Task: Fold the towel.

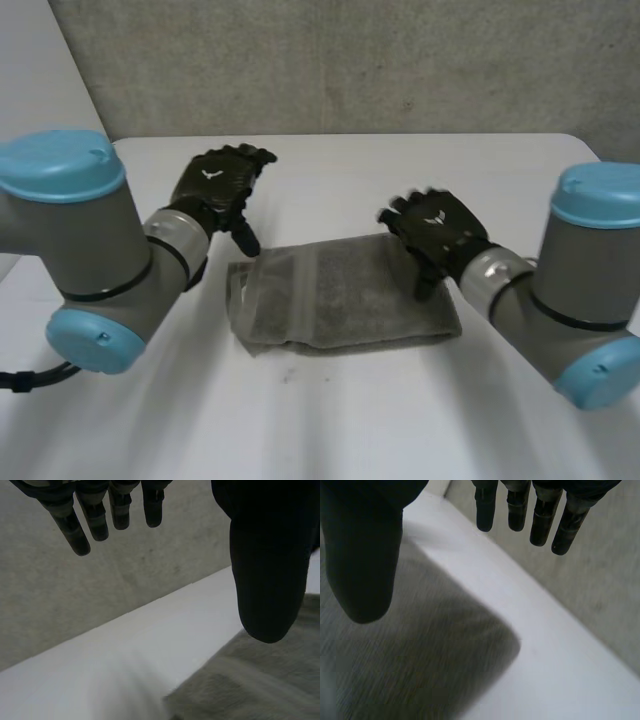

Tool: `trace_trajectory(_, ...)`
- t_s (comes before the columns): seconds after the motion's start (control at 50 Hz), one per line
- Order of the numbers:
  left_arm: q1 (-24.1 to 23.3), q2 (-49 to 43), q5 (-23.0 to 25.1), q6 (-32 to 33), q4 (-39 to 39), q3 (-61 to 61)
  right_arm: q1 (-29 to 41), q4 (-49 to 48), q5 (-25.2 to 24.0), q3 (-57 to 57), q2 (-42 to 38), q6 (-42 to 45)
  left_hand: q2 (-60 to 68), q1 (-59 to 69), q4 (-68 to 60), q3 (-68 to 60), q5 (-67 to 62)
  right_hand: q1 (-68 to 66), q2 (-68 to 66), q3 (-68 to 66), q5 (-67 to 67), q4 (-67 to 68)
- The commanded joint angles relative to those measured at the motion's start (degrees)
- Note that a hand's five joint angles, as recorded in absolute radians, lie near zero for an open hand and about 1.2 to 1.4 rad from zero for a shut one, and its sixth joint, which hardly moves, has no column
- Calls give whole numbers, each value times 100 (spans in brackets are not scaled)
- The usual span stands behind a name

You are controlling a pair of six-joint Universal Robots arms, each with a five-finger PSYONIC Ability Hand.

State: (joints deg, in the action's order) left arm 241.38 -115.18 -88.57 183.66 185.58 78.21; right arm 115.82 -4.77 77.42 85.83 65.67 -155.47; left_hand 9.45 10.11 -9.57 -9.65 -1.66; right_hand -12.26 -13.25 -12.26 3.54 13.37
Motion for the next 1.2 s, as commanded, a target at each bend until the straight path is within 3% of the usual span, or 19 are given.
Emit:
trace_trajectory(0.02,-390,-864,-72,-129,22,-52,-675,90,-131,909,-36,26,55,-11,-43,-35,166,226,325,226,-354,-337)
trace_trajectory(0.06,-399,-970,-81,-112,22,-52,-789,37,-157,1023,-107,35,55,-11,-43,-35,166,-17,81,-17,-110,-93)
trace_trajectory(0.1,-399,-1077,-99,-85,22,-43,-955,-207,-262,1189,-308,43,55,-11,-43,-35,166,-1304,-1206,-1304,1176,1194)
trace_trajectory(0.12,-382,-1137,-160,-42,14,-17,-956,-209,-263,1190,-309,43,60,-6,-47,-40,161,-1313,-1214,-1313,1185,1202)
trace_trajectory(0.16,-355,-1147,-230,11,-13,27,-1113,-506,-350,1269,-379,17,60,-6,-47,-40,161,-3170,-3072,-3170,3042,3060)
trace_trajectory(0.36,-478,-1050,-503,161,-48,449,-1255,-675,-667,1287,-344,-132,55,-11,-43,-35,166,-6768,-6670,-6768,6641,6658)
trace_trajectory(0.52,-847,-594,-871,143,-13,765,-1237,-657,-650,1313,-72,-264,55,-11,-43,-35,166,-6774,-6675,-6774,6646,6663)
trace_trajectory(0.7,-698,-180,-1171,126,13,977,-956,-561,-588,970,192,-343,55,-11,-43,-35,166,-6774,-6675,-6774,6646,6663)
trace_trajectory(0.72,-593,-145,-1171,126,13,1012,-817,-404,-562,901,201,-430,55,-11,-43,-35,166,-4765,-4666,-4765,4637,4654)
trace_trajectory(0.74,-592,-145,-1171,126,13,1012,-781,-246,-544,917,201,-509,55,-11,-43,-35,166,-3845,-3747,-3845,3717,3734)
trace_trajectory(0.86,-381,-48,-1136,91,22,1065,-798,-42,-491,1137,245,-695,55,-11,-43,-35,166,-3230,-3132,-3230,3102,3120)
trace_trajectory(0.9,-355,39,-1101,82,22,1065,-842,-59,-570,1417,280,-616,55,-11,-43,-35,166,-2125,-2026,-2125,1997,2014)
trace_trajectory(1.08,-188,242,-1004,-85,66,1065,-1220,-367,-667,1779,210,-510,55,-11,-43,-35,166,-2372,-2274,-2372,2244,2262)
trace_trajectory(1.2,-83,470,-855,-742,66,1187,-1237,-919,-755,1841,-10,-502,55,-11,-43,-35,166,-4284,-4185,-4284,4156,4173)
